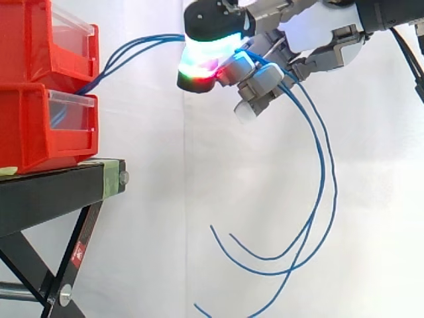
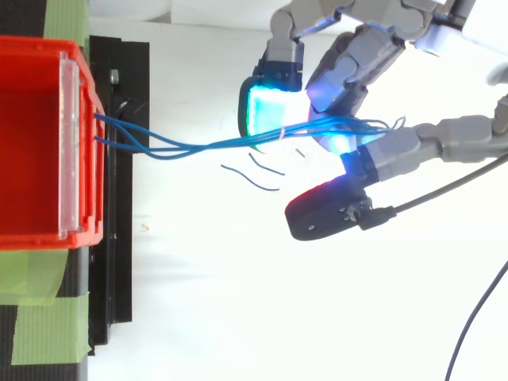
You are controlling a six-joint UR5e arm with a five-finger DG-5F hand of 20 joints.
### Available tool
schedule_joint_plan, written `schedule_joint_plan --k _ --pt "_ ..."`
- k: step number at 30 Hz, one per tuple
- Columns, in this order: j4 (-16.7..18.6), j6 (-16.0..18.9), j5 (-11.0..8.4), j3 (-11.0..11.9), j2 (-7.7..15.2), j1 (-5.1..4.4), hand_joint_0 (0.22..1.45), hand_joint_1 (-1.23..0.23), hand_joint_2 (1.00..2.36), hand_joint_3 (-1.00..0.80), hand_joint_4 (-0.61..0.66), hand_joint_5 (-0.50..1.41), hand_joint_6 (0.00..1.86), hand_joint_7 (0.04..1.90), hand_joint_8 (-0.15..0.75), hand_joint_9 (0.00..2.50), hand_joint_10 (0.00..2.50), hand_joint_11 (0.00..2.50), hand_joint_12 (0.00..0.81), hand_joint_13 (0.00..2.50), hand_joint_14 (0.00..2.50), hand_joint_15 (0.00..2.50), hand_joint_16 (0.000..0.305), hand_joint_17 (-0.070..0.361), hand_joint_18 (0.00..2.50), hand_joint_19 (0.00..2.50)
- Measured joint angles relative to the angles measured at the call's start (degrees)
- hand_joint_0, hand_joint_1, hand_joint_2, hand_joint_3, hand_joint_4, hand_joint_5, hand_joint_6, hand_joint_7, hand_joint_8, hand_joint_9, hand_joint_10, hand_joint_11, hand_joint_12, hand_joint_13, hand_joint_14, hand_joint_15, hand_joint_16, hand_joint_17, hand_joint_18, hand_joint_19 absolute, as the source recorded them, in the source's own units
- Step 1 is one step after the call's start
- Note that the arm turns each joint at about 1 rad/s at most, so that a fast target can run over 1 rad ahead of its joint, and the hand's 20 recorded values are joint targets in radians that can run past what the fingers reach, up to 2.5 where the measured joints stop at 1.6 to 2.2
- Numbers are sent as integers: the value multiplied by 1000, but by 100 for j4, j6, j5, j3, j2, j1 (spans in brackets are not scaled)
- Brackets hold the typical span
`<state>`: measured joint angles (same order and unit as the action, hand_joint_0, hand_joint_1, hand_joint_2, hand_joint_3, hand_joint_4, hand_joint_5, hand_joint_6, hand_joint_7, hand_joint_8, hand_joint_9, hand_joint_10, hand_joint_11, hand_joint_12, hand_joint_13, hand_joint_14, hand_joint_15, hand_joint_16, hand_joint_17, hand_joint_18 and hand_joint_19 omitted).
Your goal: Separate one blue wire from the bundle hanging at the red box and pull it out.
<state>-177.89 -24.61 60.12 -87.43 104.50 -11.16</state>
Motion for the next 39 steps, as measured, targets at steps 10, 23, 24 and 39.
schedule_joint_plan --k 10,23,24,39 --pt "0 0 0 -1 0 0 556 -609 1002 -474 237 -244 876 1206 333 1057 4 1724 344 1268 432 1554 63 142 740 786" --pt "-7 0 0 0 0 0 629 -629 1016 -337 215 -220 884 1208 329 1170 3 1743 337 1329 404 1583 60 134 775 791" --pt "-10 0 0 0 0 0 630 -647 1017 -320 209 -219 886 1201 332 1170 3 1747 333 1328 401 1585 60 134 776 790" --pt "-18 0 0 1 0 0 659 -818 1024 -213 201 -246 892 1209 315 1025 5 1717 343 1252 289 1639 60 135 705 755"
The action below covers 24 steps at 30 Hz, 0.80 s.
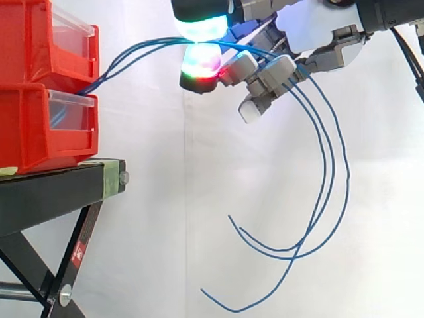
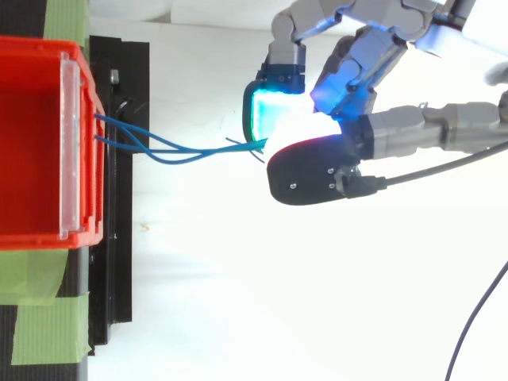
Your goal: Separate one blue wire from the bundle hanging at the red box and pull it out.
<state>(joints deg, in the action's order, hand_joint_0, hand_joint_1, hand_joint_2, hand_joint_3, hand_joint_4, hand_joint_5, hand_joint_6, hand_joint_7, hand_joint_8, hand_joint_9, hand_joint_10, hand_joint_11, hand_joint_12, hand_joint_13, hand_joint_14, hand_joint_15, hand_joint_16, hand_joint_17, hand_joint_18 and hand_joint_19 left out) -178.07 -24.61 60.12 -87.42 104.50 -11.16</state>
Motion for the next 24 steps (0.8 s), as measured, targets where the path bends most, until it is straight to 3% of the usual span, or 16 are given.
schedule_joint_plan --k 10,14,24 --pt "0 0 0 1 0 0 686 -818 1031 -135 217 -258 888 1219 309 969 7 1704 344 1231 173 1692 61 136 681 758" --pt "0 0 0 2 0 0 686 -916 1028 -175 209 -278 875 1272 308 860 11 1675 346 1203 2 1752 62 140 656 735" --pt "-23 0 0 1 0 0 710 -970 1023 -240 175 -289 865 1287 301 801 13 1638 354 1187 4 1744 62 139 675 727"
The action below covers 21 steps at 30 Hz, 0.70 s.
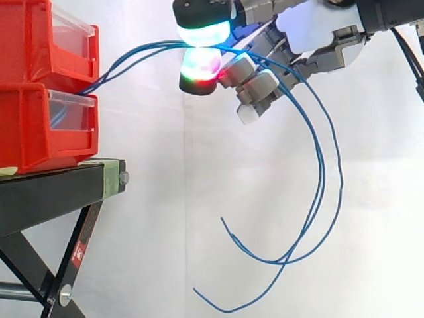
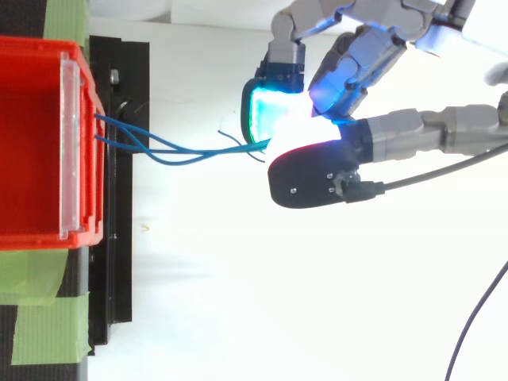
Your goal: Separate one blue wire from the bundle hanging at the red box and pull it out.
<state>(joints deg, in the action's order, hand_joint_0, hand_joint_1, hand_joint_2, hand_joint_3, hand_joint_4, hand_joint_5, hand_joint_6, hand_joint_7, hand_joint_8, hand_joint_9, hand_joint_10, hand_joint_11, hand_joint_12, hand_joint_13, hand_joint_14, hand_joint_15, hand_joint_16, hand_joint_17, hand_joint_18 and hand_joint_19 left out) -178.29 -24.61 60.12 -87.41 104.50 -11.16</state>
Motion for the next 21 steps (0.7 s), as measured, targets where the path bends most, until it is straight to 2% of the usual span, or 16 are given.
schedule_joint_plan --k 21 --pt "-12 79 0 -2 0 0 720 -1006 1012 -385 142 -300 843 1281 296 713 14 1605 356 1155 4 1719 61 138 669 711"
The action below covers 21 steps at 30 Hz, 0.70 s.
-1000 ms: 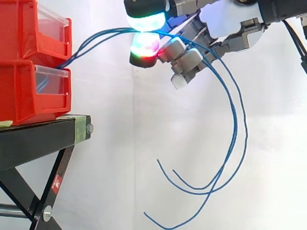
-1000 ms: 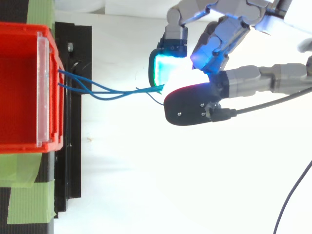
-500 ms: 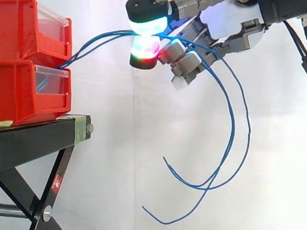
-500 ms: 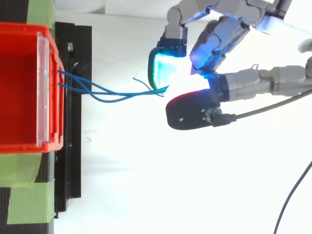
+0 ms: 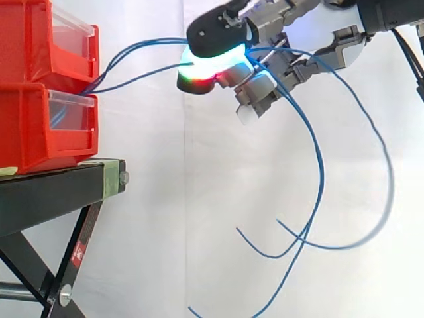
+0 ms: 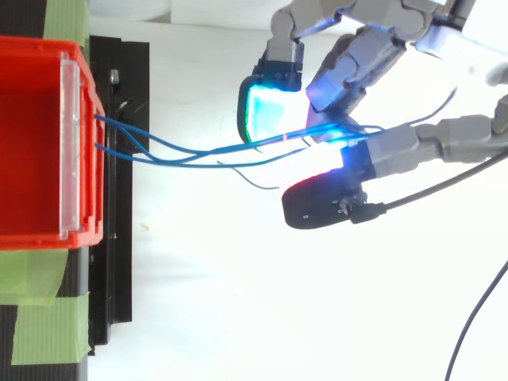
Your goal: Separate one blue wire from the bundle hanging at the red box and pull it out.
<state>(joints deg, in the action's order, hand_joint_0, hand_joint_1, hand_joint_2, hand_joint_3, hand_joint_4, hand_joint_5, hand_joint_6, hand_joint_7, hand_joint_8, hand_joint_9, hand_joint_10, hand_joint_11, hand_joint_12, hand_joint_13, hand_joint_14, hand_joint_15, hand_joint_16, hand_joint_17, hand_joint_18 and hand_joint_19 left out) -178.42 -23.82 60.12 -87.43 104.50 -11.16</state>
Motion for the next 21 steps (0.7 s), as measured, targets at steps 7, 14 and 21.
schedule_joint_plan --k 7,14,21 --pt "0 0 0 -1 0 0 612 -923 1005 -448 178 -292 838 1277 306 754 13 1604 360 1178 2 1716 62 139 659 743" --pt "0 0 0 2 0 0 542 -769 1005 -448 220 -274 837 1254 332 877 14 1611 368 1229 63 1692 65 146 690 776" --pt "0 0 0 4 0 0 556 -692 1006 -434 226 -258 846 1242 328 970 12 1629 361 1265 136 1660 63 143 714 798"
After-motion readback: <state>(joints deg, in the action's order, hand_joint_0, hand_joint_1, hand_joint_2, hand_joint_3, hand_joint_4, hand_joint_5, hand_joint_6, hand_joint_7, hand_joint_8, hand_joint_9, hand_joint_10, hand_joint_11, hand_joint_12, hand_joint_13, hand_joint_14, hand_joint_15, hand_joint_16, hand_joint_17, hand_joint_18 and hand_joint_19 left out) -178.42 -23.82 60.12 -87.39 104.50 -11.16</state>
